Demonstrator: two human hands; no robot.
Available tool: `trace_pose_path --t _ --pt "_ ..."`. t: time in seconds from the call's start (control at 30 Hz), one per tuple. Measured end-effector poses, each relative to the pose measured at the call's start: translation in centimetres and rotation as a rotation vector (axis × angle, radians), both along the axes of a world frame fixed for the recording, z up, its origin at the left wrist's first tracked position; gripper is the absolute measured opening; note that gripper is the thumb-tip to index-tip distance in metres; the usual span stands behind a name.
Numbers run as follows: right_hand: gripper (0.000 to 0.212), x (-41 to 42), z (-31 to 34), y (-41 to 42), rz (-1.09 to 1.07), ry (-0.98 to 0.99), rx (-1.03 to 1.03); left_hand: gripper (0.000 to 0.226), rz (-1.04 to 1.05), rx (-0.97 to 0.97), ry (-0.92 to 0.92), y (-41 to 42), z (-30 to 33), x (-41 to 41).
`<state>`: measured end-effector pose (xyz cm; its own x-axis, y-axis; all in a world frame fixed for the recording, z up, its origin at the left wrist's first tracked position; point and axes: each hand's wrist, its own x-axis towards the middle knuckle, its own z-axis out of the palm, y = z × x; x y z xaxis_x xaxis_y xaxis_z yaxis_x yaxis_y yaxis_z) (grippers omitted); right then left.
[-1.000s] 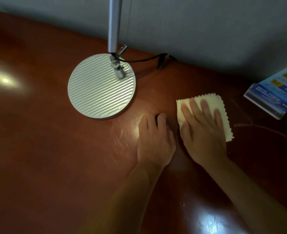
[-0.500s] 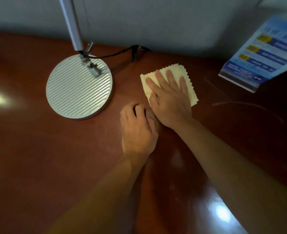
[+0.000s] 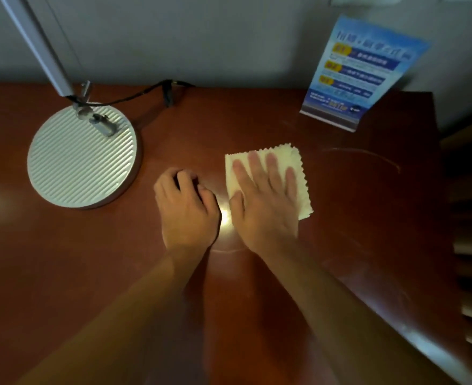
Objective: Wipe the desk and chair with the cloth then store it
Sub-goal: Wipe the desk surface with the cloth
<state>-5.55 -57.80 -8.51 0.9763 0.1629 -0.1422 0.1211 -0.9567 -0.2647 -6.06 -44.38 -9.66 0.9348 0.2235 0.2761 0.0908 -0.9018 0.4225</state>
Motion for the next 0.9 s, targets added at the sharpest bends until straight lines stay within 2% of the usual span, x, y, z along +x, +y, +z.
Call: trace_pose_path --t 0.07,0.17,0.27,0.37,0.5,0.63,0.77,0.9 --pt "0.061 1.4 0.0 -2.9 0.003 -0.002 -0.013 0.021 -0.017 -0.007 0.005 0.0 0.0 -0.1" --pt "0.067 4.0 0.1 -8.7 -0.166 -0.035 -0.077 0.022 -0.013 -0.017 0.0 0.0 0.0 -0.1" --pt "0.061 4.8 0.3 -11.9 -0.256 -0.027 -0.092 0.023 -0.011 0.006 -0.009 0.0 -0.1 -0.2" --pt "0.061 2.7 0.4 -8.8 -0.264 -0.029 -0.044 0.022 -0.021 0.048 -0.01 -0.2 -0.2 -0.1" --pt "0.061 -2.4 0.2 -4.6 -0.139 -0.056 -0.024 0.023 -0.077 0.097 -0.011 -0.3 0.0 -0.3" --pt "0.064 -0.8 0.5 -5.7 -0.062 0.001 -0.083 0.026 -0.184 0.075 0.014 -2.2 0.8 -0.4" --pt "0.054 3.5 1.3 -6.2 -0.071 0.043 -0.079 0.028 -0.232 -0.019 0.045 -6.6 0.5 -0.4" --pt "0.06 -1.3 0.8 -7.4 -0.097 -0.013 -0.073 0.029 -0.2 0.014 0.035 -7.8 -0.4 -0.5"
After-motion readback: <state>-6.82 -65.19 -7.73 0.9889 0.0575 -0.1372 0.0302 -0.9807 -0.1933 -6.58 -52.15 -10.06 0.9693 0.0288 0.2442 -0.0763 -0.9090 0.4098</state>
